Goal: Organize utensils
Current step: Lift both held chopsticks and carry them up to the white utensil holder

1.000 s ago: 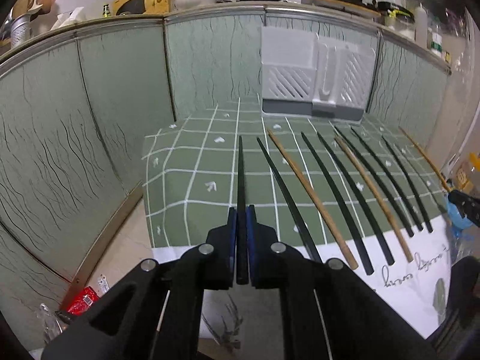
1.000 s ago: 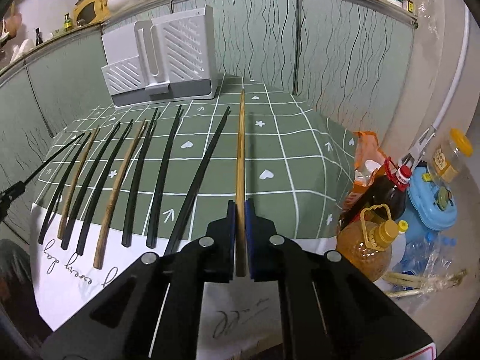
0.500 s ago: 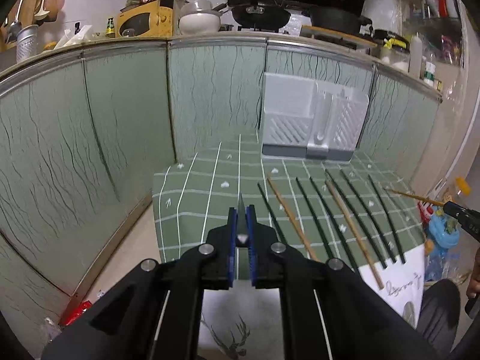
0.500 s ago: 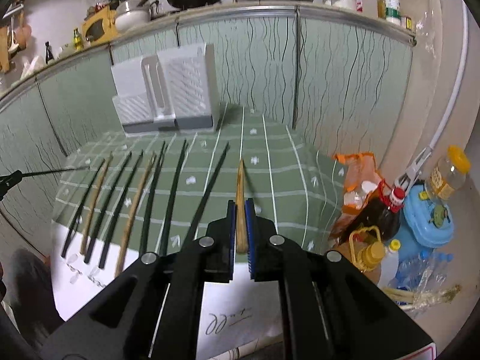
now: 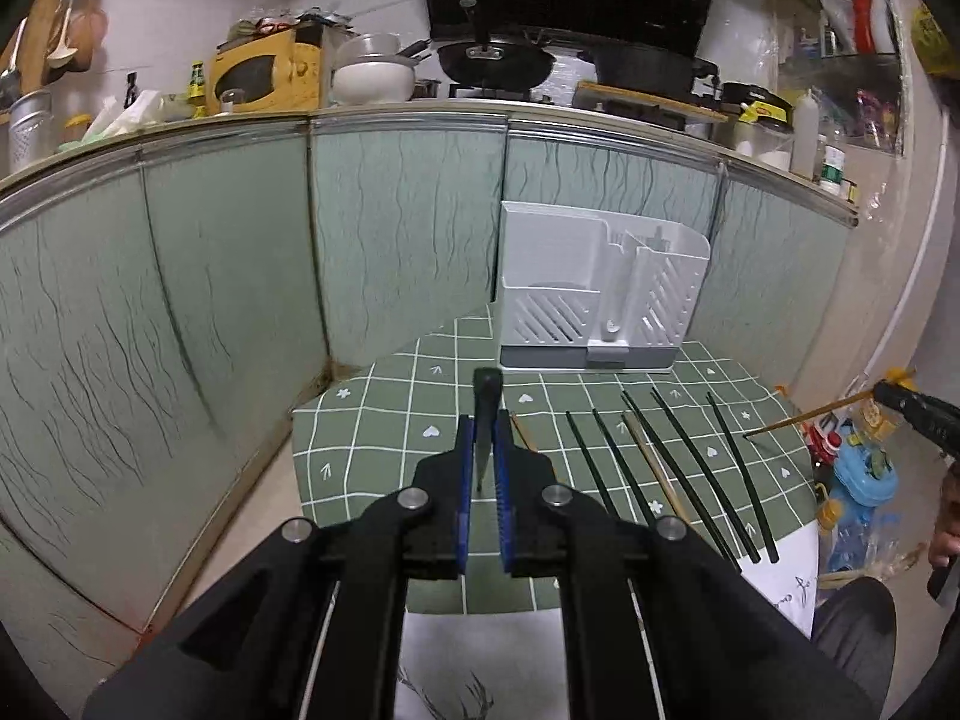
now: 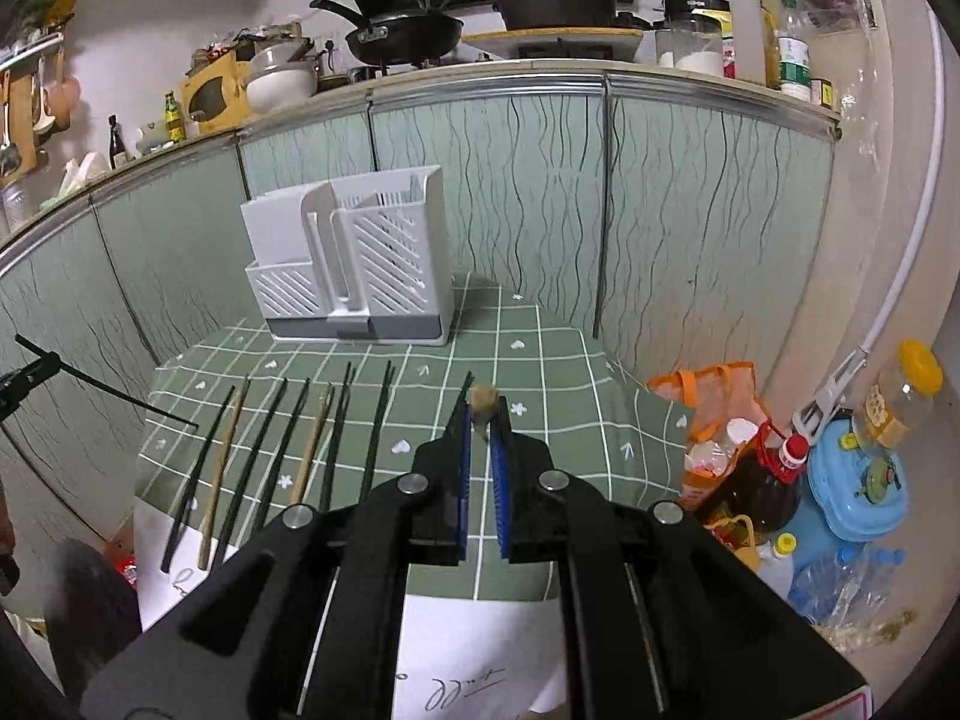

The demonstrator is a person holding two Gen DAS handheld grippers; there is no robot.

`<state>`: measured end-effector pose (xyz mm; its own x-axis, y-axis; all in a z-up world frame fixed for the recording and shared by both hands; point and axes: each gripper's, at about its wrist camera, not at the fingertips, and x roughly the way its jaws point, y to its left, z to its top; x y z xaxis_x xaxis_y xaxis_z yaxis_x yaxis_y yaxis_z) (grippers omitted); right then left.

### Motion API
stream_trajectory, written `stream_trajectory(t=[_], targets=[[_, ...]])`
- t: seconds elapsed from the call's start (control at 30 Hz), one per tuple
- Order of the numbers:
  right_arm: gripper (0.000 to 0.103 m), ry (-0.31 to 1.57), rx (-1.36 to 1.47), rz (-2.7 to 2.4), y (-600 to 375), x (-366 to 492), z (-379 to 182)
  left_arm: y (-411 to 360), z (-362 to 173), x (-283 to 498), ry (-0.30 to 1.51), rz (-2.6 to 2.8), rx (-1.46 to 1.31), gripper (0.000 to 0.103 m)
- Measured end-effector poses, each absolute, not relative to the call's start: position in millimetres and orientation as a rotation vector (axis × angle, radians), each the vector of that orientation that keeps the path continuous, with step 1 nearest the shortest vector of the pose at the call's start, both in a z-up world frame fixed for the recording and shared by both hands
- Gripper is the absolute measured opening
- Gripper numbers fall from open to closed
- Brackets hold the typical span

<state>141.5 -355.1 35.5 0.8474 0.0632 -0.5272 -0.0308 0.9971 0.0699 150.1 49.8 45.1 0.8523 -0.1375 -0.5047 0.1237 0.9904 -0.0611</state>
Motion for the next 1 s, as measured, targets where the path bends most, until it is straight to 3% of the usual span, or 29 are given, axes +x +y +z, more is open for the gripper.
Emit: stream_trajectory(t=[0.4,1.0], targets=[[0.006,0.515,0.015,0.087,-348.8,160.5,59.8,43.9,67.9,174.7,0.533,-0.196,-0.003,0.006],[0.006,0.43,-0.018,0.177,-325.6,210.8,161.3,-16.5,178.0,229.5,0.389,-0.354,0.014,0.006]])
